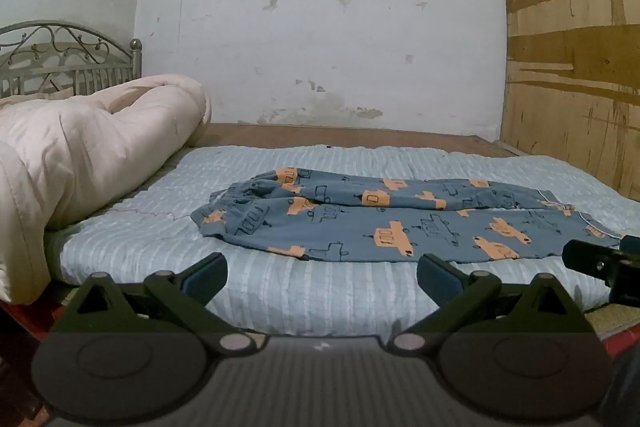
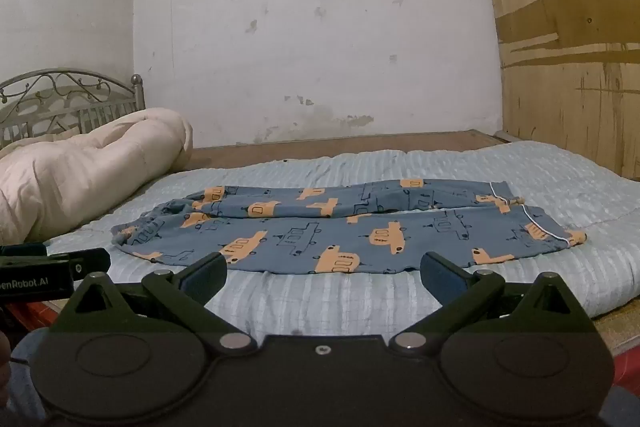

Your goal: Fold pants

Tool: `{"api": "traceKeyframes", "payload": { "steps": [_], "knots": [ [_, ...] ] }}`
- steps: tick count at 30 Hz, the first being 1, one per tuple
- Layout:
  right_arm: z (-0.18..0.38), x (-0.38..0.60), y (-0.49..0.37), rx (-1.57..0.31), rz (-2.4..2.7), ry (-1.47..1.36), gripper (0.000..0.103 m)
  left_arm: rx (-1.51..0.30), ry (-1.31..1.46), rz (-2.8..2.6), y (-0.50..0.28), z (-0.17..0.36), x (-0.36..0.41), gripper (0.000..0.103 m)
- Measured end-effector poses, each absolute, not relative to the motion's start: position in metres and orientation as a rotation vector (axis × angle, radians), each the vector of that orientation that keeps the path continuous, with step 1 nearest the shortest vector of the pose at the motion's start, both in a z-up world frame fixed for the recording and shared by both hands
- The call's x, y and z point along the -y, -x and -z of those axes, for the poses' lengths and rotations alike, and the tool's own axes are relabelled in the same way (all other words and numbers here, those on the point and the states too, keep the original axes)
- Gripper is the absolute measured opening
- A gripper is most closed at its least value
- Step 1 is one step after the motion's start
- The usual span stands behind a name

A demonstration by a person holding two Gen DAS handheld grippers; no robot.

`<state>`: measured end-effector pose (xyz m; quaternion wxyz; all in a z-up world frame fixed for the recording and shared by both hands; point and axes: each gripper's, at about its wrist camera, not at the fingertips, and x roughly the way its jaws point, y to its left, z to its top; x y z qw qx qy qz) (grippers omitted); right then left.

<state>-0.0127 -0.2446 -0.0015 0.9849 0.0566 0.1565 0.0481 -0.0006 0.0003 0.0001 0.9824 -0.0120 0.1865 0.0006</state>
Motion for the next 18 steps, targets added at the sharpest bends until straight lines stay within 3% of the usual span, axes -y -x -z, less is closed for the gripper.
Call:
{"api": "traceKeyframes", "payload": {
  "steps": [18],
  "knots": [
    [0.003,0.245,0.012,-0.325,-0.098,-0.121,0.102,-0.381,0.017,-0.004,0.004,0.000,0.000,0.102]
  ]
}}
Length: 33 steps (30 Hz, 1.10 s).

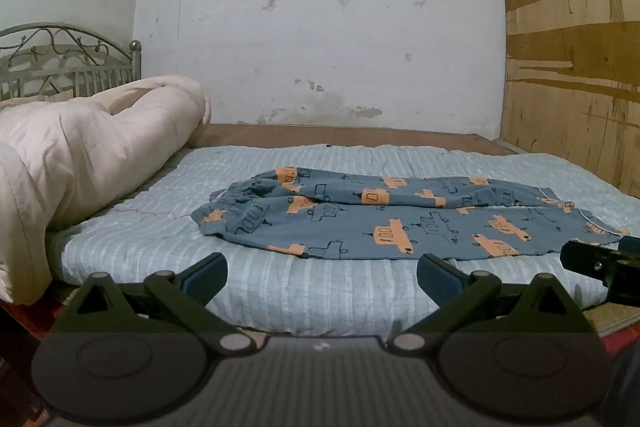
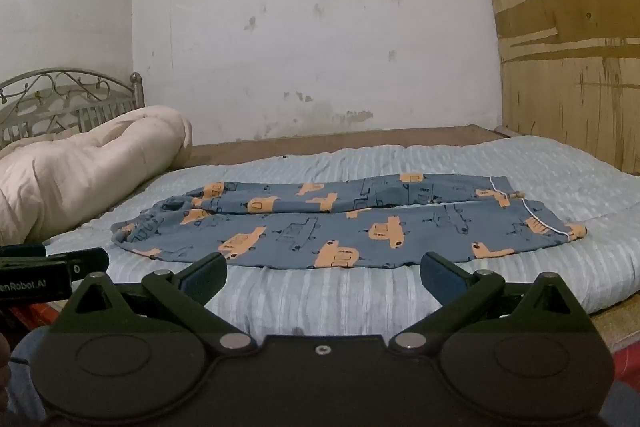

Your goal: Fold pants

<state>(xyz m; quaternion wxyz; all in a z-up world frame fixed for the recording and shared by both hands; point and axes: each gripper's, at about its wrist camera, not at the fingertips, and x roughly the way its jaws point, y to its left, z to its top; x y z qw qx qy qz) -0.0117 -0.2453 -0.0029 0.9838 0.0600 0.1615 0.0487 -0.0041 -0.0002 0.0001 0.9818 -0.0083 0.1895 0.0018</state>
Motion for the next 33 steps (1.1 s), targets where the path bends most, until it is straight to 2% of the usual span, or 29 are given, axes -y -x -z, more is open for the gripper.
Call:
{"api": "traceKeyframes", "payload": {
  "steps": [33],
  "knots": [
    [0.0064,0.2456,0.0112,-0.336,-0.098,-0.123,0.102,-0.379,0.009,-0.004,0.0042,-0.0004,0.0010,0.102]
  ]
}}
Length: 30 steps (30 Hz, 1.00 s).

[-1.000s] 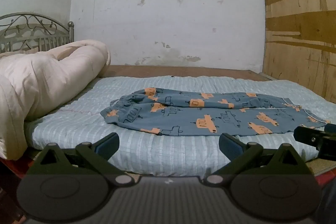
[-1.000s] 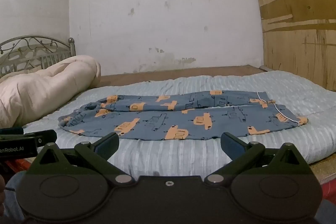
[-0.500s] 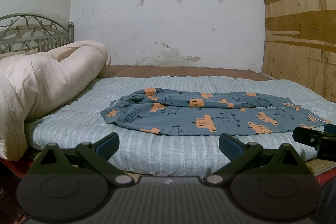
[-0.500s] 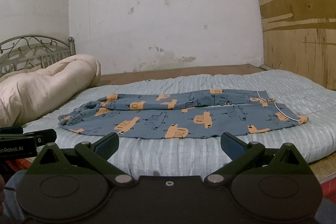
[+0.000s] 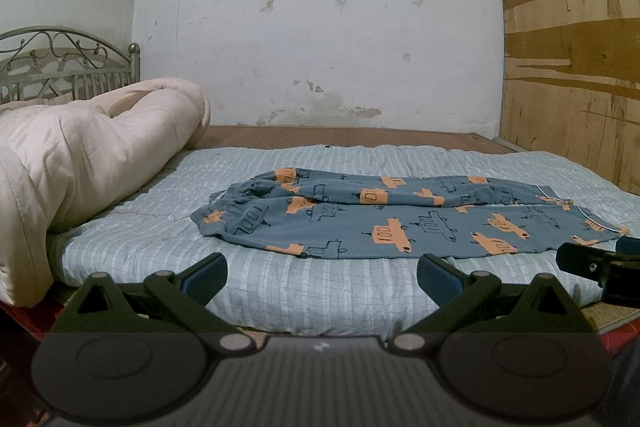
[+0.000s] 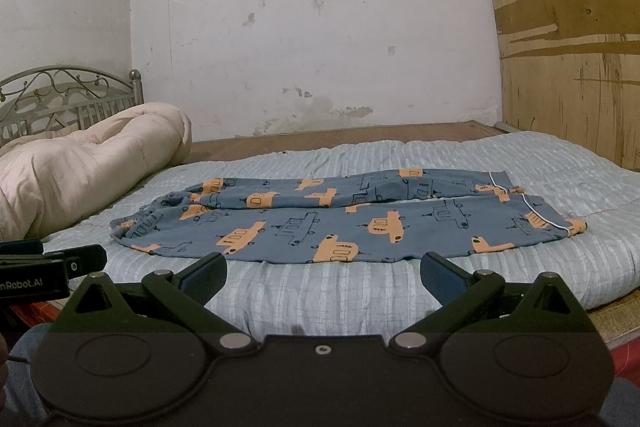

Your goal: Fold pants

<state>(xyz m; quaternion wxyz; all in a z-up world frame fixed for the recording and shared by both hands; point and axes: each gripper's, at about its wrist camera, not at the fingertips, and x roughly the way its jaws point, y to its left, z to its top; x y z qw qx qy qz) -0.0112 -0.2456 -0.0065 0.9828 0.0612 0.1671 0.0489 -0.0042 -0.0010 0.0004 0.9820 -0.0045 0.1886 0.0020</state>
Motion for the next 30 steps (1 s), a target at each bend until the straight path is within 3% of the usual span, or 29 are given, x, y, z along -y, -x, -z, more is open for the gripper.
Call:
{"api": "traceKeyframes", "payload": {
  "steps": [30],
  "knots": [
    [0.0068,0.2455,0.0110,-0.340,-0.099,-0.124,0.102,-0.378,0.005,-0.005,0.0054,-0.0011,0.0025,0.102]
  ]
}}
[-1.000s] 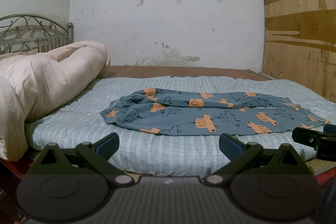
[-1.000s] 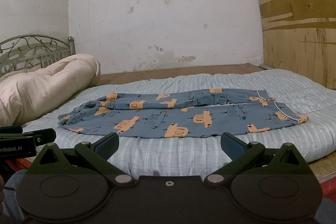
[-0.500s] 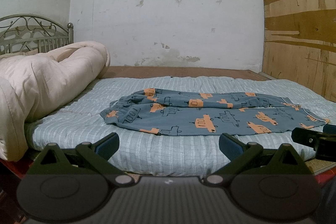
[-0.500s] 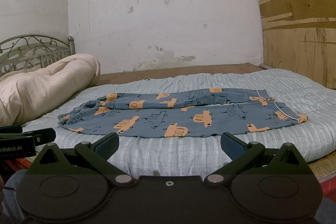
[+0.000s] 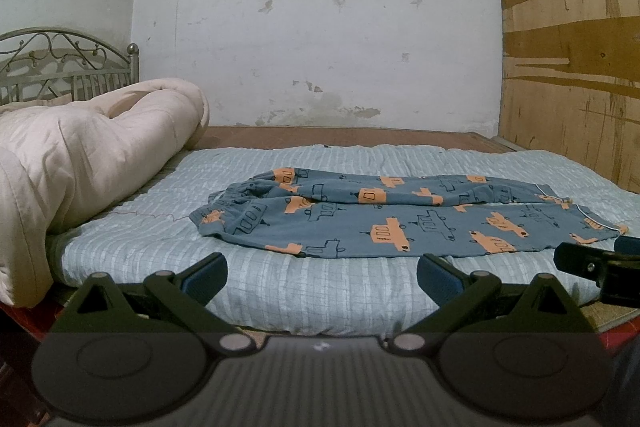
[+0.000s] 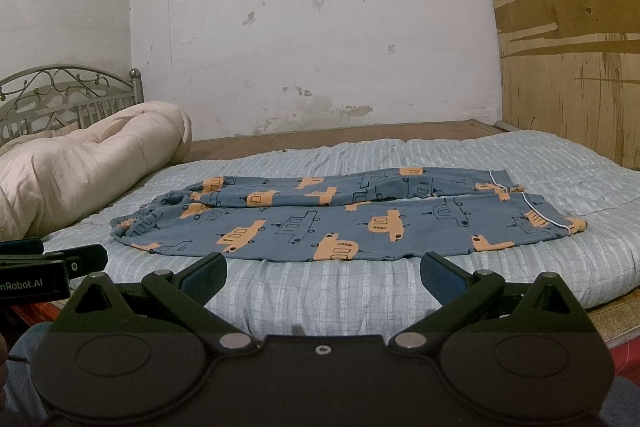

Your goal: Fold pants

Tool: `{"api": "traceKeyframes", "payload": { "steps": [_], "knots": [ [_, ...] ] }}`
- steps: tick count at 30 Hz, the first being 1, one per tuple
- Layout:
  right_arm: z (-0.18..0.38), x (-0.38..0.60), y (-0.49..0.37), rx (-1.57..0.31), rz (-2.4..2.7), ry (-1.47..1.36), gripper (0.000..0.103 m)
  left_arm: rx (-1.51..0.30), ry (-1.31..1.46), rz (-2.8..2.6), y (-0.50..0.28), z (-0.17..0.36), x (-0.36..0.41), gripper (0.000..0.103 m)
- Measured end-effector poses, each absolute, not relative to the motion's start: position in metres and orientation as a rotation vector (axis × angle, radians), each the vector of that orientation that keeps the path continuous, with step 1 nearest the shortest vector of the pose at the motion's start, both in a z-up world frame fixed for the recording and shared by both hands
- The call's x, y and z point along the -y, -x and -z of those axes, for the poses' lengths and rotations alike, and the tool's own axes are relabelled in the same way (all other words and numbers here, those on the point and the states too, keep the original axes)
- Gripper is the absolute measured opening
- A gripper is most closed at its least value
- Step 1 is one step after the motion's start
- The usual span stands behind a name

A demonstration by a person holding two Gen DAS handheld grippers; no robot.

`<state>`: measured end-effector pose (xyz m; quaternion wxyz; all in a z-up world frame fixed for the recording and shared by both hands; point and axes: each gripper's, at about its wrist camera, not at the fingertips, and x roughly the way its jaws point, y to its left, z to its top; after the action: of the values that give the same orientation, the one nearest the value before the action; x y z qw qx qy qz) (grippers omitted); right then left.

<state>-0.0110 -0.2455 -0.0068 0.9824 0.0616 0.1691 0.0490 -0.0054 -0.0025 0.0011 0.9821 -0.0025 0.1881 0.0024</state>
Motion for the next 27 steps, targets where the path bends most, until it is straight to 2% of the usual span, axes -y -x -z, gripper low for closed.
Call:
{"api": "traceKeyframes", "payload": {
  "steps": [20,27],
  "knots": [
    [0.016,0.243,0.013,-0.350,-0.102,-0.121,0.102,-0.407,0.000,0.004,0.006,0.000,0.006,0.102],
    [0.016,0.243,0.005,-0.415,-0.073,-0.130,0.102,-0.603,0.057,0.064,-0.013,0.013,0.002,0.102]
  ]
}}
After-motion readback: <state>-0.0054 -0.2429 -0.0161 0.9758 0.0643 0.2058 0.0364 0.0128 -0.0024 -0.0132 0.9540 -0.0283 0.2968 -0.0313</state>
